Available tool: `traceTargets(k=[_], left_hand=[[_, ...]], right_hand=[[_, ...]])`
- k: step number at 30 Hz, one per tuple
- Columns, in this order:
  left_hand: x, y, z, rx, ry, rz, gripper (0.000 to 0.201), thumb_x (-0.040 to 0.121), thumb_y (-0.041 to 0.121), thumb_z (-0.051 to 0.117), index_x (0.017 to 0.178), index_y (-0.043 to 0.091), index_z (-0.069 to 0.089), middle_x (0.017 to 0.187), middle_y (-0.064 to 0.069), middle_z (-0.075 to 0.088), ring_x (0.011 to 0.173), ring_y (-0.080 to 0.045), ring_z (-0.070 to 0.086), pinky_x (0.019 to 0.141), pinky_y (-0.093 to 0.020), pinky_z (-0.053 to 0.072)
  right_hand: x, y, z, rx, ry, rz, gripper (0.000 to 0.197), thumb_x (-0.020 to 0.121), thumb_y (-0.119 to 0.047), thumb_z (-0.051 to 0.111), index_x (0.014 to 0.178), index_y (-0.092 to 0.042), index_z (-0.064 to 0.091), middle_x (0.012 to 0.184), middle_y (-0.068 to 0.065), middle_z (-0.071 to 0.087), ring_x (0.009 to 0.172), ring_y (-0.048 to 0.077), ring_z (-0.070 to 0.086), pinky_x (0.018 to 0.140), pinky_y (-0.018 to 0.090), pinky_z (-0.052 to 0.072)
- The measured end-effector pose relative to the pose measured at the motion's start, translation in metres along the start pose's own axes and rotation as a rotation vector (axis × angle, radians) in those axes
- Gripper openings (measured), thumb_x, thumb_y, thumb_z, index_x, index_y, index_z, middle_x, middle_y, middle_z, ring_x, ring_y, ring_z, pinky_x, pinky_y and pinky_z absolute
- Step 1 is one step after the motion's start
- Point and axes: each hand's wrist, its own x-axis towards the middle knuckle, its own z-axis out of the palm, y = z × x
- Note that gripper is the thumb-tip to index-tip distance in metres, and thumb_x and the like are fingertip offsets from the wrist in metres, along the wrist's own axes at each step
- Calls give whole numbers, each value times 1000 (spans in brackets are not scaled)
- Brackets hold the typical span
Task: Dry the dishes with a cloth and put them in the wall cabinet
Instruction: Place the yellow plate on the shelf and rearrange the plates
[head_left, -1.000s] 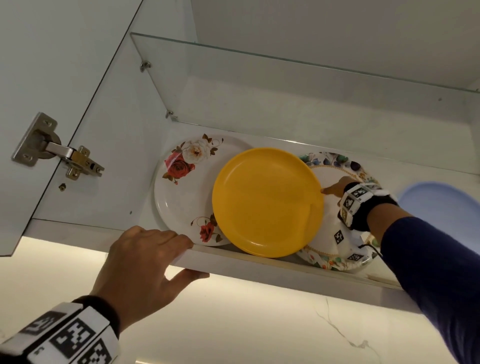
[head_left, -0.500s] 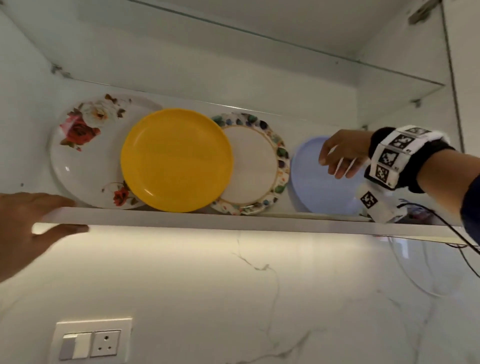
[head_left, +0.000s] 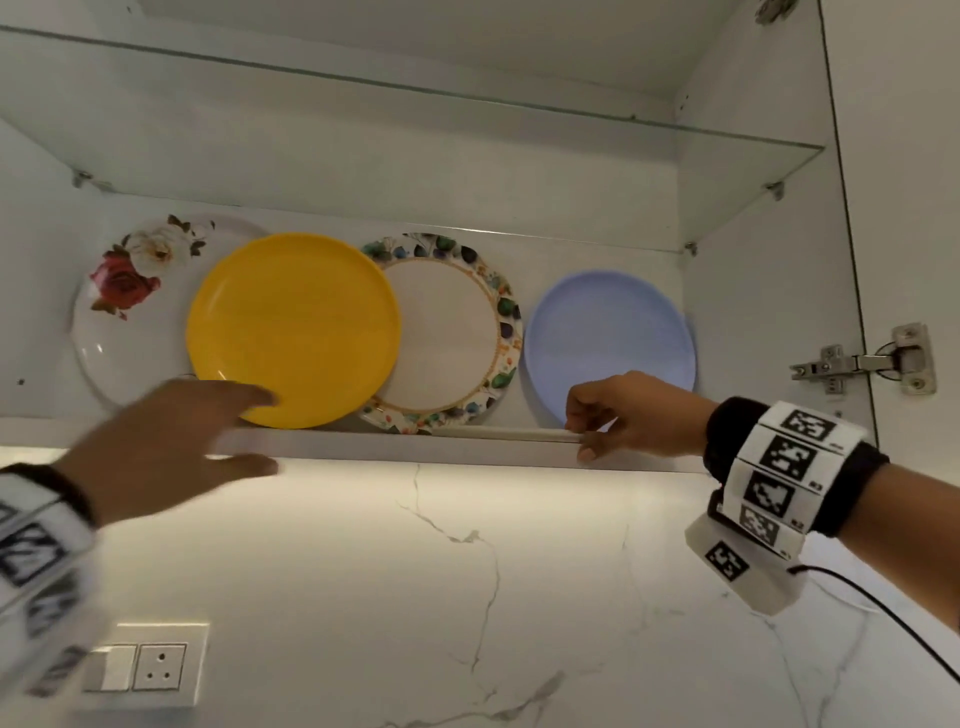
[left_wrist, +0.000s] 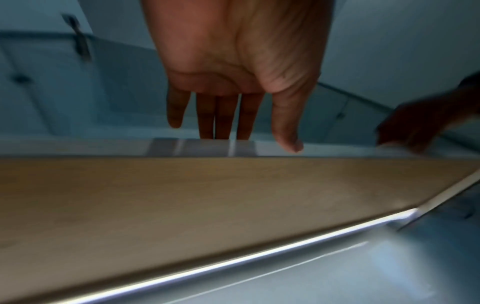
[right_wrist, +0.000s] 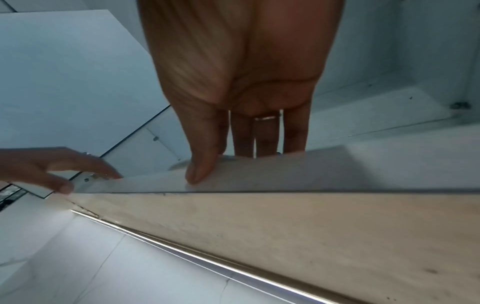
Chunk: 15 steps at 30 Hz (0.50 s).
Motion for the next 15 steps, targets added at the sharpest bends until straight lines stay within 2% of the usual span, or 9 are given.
traceTargets(k=[1,3,4,5,7,9,11,12,15], left_hand=[[-16,54,-21,3,-40,79,71,70,71,58,132,44,38,126,25,39,116,-7,46,100,-30,38],[-4,100,-24,-3,-83,179,87,65,86,36,136,37,33,126,24,32,118,-1,34,100,-19,28],[3,129,-25,-10,-65,239,86,67,85,33,138,36,31,131,23,32,119,0,32,99,-17,28],[12,141,-28,16,-90,305,73,77,74,39,138,34,31,137,18,36,121,-3,34,98,-19,30],[42,157,-33,24,-185,325,52,89,48,49,136,29,36,139,5,42,114,-10,41,88,-22,34],[68,172,-49,59,-246,306,46,92,41,50,134,22,42,138,0,45,111,-15,45,83,-21,34],[92,181,-63,75,-299,254,43,93,37,49,131,16,47,136,-3,47,119,-19,46,92,-23,36],[105,186,-69,85,-294,230,42,94,35,49,130,14,49,135,-4,49,120,-20,46,93,-24,36],[132,192,-80,149,-292,188,41,95,32,49,130,12,50,134,-5,49,116,-21,48,80,-18,36]], right_hand=[[-1,0,0,-53,13,-23,21,81,-21,71,81,-23,50,102,1,67,95,15,63,89,30,49],[-2,1,-5,-168,40,-67,15,86,-23,65,87,-22,50,98,-2,65,91,13,61,85,28,48],[-1,3,-10,-215,57,-81,13,89,-23,61,89,-22,48,94,-4,63,86,13,59,80,26,47],[2,4,-16,-246,82,-95,11,91,-23,58,90,-22,47,88,-6,59,80,13,56,73,25,44],[17,12,-33,-279,171,-102,9,93,-20,53,92,-19,44,76,-9,49,69,15,47,66,24,33],[44,21,-53,-267,267,-74,6,94,-16,50,99,-17,47,74,-9,47,66,15,44,66,25,31],[74,30,-71,-275,308,-7,20,94,-12,48,114,-12,51,88,2,59,79,23,52,67,25,33],[89,36,-79,-285,315,33,25,94,-11,49,118,-10,52,100,7,63,90,25,55,69,26,35],[133,50,-88,-322,330,99,27,91,-8,52,118,-9,56,118,12,61,109,28,54,83,28,40]])
